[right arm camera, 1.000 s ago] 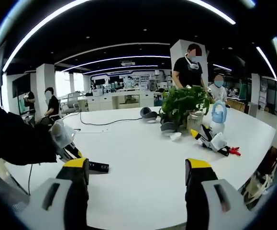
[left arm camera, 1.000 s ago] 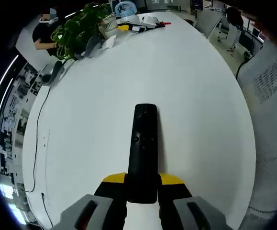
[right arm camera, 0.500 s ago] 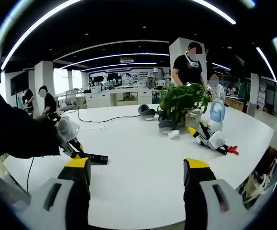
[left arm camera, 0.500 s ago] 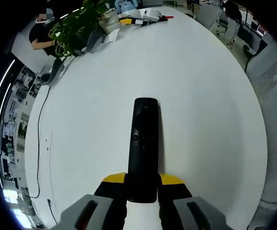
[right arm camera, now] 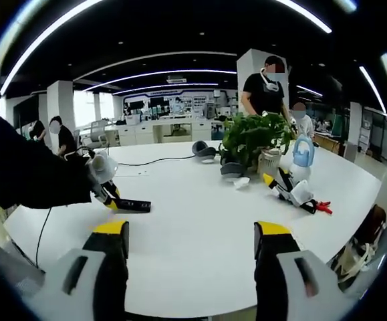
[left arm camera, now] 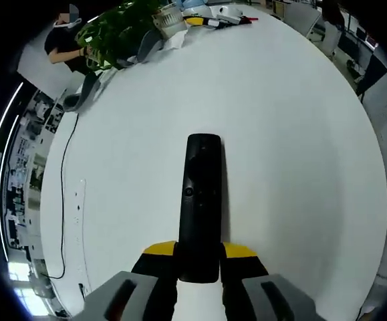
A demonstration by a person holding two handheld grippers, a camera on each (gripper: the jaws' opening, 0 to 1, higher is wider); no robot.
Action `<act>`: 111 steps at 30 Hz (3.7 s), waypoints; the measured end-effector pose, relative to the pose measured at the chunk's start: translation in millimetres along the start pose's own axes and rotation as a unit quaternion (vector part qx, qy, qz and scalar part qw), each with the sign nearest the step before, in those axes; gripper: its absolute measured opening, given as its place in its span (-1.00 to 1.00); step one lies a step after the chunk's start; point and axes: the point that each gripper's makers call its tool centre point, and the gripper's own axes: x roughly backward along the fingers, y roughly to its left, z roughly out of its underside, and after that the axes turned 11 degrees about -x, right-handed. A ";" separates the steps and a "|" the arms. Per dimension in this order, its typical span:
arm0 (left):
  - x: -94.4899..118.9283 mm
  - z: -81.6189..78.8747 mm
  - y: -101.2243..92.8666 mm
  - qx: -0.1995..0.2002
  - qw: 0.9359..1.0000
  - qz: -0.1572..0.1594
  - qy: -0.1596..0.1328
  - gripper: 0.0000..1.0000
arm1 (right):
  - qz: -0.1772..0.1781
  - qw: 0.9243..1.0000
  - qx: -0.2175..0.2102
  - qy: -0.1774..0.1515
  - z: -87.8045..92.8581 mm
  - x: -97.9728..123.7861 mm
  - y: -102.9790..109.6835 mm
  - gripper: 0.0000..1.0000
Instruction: Press the specified remote control buttons in sequence, fully releasing each button before pressing the next.
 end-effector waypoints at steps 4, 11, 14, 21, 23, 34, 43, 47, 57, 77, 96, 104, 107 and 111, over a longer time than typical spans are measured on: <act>-5.1 -0.5 8.4 0.001 1.000 -0.002 0.003 -0.53 | 0.001 1.000 -0.001 0.000 -0.2 0.1 -0.4 0.57; -12.6 -1.2 20.1 -0.028 0.999 -0.002 0.020 -0.53 | 0.006 1.000 -0.003 0.000 -0.1 0.3 -2.3 0.54; -15.0 -0.9 26.8 -0.028 0.999 -0.006 0.025 -0.53 | 0.006 1.000 -0.001 0.002 0.8 0.0 -1.9 0.54; -18.8 1.7 36.8 -0.015 0.999 -0.010 0.031 -0.53 | 0.006 1.000 0.004 0.009 4.2 -1.1 -1.8 0.53; -18.9 1.4 39.5 -0.006 1.000 -0.009 0.029 -0.53 | 0.006 1.000 0.005 0.011 5.1 -1.3 -1.4 0.52; -21.9 3.3 43.3 0.011 0.999 0.016 0.033 -0.52 | 0.007 1.000 0.009 0.016 7.0 -1.2 -1.4 0.53; -19.7 0.9 40.3 -0.031 0.999 0.001 0.012 -0.52 | 0.004 1.000 0.008 0.012 5.8 -0.3 -0.5 0.55; -19.3 1.3 45.2 -0.029 0.999 -0.022 0.015 -0.44 | 0.002 1.000 0.006 0.010 4.9 -0.2 0.1 0.57; -9.9 11.1 53.7 0.078 0.992 -0.098 -0.009 -0.01 | -0.003 1.000 0.002 0.002 1.6 0.0 1.1 0.61; 77.5 17.8 19.2 0.218 0.946 -0.200 -0.135 0.51 | -0.027 0.999 -0.021 -0.025 -9.6 2.8 5.2 0.75; 195.2 4.1 -18.6 0.311 0.855 -0.289 -0.296 1.00 | -0.028 0.999 -0.017 -0.043 -16.0 4.4 5.7 1.00; 237.1 4.1 -45.5 0.358 0.813 -0.298 -0.351 1.00 | -0.023 0.998 -0.024 -0.051 -18.5 6.3 2.9 1.00; 251.4 7.4 -59.5 0.368 0.801 -0.307 -0.358 1.00 | -0.022 0.998 -0.025 -0.049 -17.4 6.2 3.1 1.00; 264.5 12.1 -77.9 0.390 0.786 -0.309 -0.367 1.00 | -0.023 0.998 -0.021 -0.049 -17.3 6.6 3.9 1.00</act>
